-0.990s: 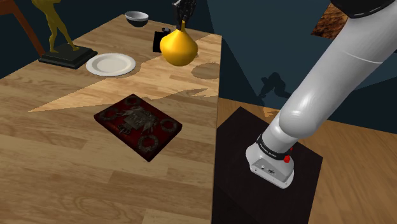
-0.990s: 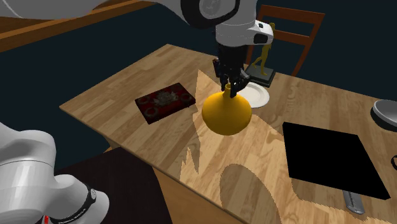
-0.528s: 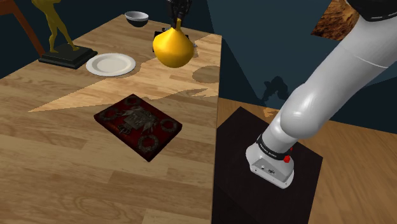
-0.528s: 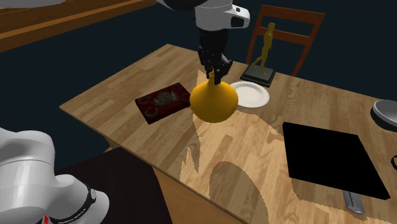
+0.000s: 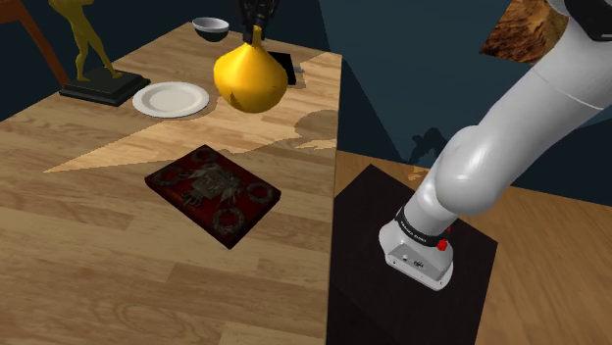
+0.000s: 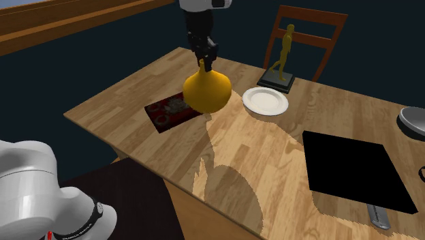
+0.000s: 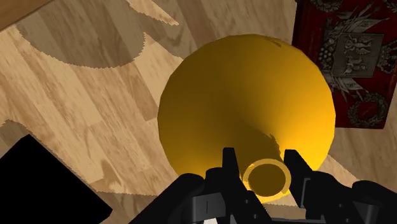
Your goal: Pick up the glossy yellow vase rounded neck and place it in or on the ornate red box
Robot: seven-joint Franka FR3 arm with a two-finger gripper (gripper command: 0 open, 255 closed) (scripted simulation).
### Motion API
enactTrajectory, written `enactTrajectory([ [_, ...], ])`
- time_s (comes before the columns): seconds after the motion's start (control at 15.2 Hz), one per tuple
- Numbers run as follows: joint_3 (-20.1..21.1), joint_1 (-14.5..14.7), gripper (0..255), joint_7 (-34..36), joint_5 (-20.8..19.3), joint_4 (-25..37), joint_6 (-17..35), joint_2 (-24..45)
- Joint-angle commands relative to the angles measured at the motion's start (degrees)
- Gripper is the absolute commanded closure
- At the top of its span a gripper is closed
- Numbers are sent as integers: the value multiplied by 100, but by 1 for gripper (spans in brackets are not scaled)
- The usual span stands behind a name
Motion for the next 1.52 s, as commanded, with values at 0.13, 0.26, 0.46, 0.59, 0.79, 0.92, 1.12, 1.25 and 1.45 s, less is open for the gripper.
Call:
enactTrajectory([
  [0.13, 318, 232, 255, 557, 13, 112, -202, -99],
  [0.26, 478, 344, 255, 829, 11, 219, -299, -88],
  [0.46, 725, 509, 255, 1245, -3, 432, -452, -25],
  [0.59, 892, 622, 255, 1529, -25, 610, -560, 51],
  [0.79, 1148, 799, 255, 1966, -82, 936, -732, 218],
  [0.92, 1312, 916, 255, 2249, -138, 1179, -850, 358],
  [1.12, 1301, 913, 255, 2236, -111, 858, -601, 280],
  [1.25, 1297, 912, 255, 2231, -97, 659, -439, 241],
  [1.45, 1292, 912, 255, 2225, -79, 371, -199, 190],
])
